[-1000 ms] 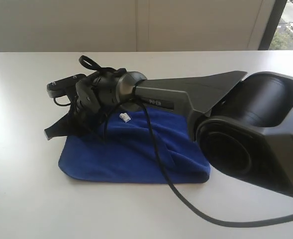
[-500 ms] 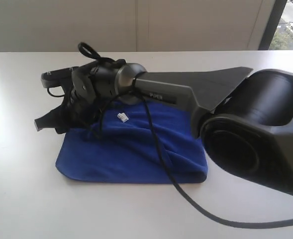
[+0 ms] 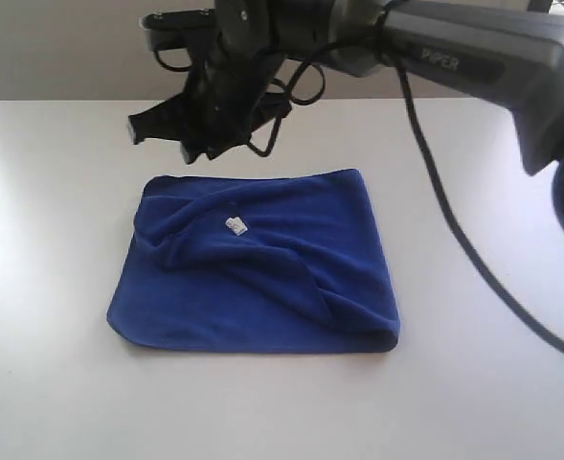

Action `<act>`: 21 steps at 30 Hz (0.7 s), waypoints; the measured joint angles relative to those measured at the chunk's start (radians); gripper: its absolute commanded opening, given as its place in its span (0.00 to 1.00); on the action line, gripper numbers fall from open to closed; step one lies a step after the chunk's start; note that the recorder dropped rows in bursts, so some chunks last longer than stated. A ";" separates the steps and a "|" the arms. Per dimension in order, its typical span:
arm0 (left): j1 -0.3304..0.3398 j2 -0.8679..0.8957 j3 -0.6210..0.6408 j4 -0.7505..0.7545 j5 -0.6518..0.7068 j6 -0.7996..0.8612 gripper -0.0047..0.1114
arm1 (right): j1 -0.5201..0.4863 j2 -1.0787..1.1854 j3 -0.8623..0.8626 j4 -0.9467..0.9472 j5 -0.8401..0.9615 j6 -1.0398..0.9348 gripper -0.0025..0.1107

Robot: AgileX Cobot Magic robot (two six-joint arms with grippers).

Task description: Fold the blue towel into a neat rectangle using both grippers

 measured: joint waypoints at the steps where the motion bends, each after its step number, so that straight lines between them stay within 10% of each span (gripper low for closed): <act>1: 0.000 0.000 0.000 0.000 0.000 0.000 0.04 | -0.016 -0.009 0.024 0.000 0.002 -0.004 0.06; 21: 0.000 0.000 0.000 0.000 0.000 0.000 0.04 | -0.363 -0.049 0.344 0.025 -0.192 -0.351 0.02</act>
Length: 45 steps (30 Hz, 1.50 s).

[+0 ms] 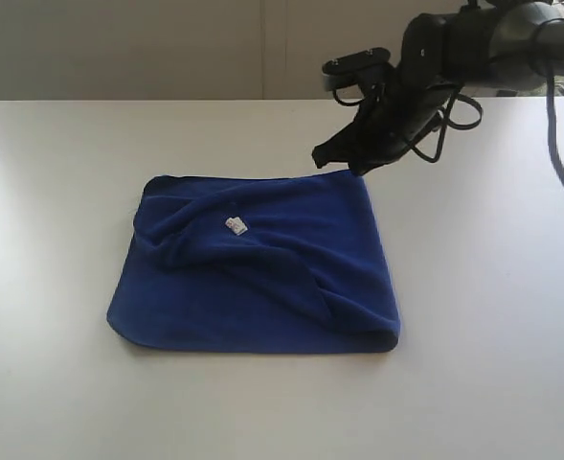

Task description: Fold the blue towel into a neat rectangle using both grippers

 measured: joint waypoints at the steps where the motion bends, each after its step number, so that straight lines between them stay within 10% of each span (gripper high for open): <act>1: 0.000 0.000 0.000 0.000 0.000 0.000 0.04 | -0.007 0.008 0.001 0.009 0.002 -0.020 0.02; 45: 0.000 0.000 0.000 0.043 -0.071 -0.040 0.04 | -0.013 0.151 0.001 0.259 -0.089 -0.313 0.02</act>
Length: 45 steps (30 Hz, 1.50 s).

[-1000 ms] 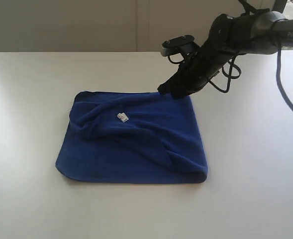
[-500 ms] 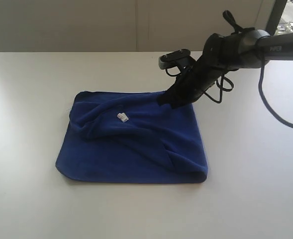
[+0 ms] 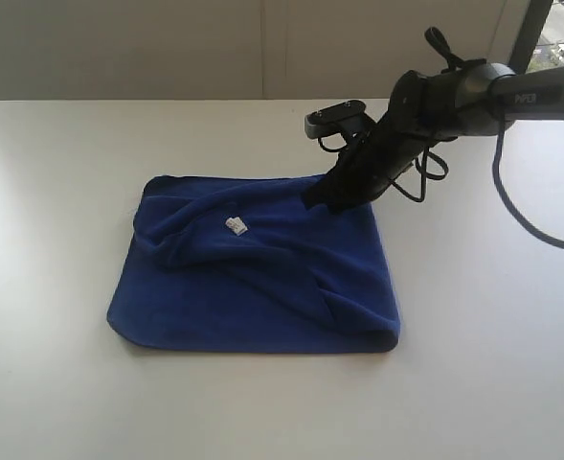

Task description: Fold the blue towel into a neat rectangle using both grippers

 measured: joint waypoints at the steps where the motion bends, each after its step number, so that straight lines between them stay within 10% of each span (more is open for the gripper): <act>1: 0.000 0.004 0.000 0.000 0.000 -0.013 0.04 | 0.000 0.000 0.000 -0.003 0.000 0.009 0.02; 7: 0.000 0.321 0.000 -0.165 0.024 0.041 0.04 | -0.034 0.000 0.000 -0.044 0.019 0.104 0.02; 13: -0.005 0.870 0.000 -0.457 -0.245 0.345 0.04 | -0.048 -0.047 0.000 -0.055 0.056 0.115 0.02; 21: -0.248 1.371 -0.106 -0.623 -0.523 0.497 0.04 | -0.048 -0.130 0.000 -0.045 0.070 -0.011 0.02; 45: -0.317 1.795 -0.380 -0.620 -0.588 0.502 0.04 | -0.048 -0.033 0.000 -0.057 0.091 -0.171 0.02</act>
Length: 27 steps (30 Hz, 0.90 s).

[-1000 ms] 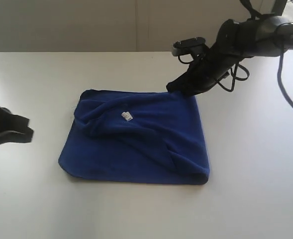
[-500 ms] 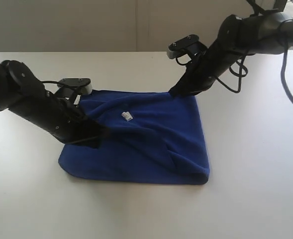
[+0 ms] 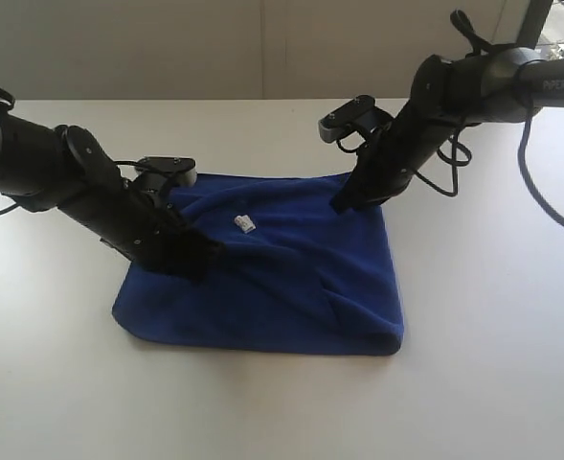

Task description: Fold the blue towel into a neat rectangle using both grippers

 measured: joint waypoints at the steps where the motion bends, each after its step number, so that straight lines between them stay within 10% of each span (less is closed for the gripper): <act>1: 0.002 0.004 -0.010 0.003 -0.002 0.000 0.04 | 0.000 0.000 0.000 -0.018 0.003 0.017 0.02; 17: 0.036 0.008 -0.035 0.010 0.078 0.002 0.04 | 0.002 -0.012 0.000 -0.062 0.014 0.068 0.02; 27: -0.128 -0.027 -0.058 0.002 -0.067 0.004 0.04 | 0.028 -0.008 0.000 0.077 -0.095 -0.065 0.02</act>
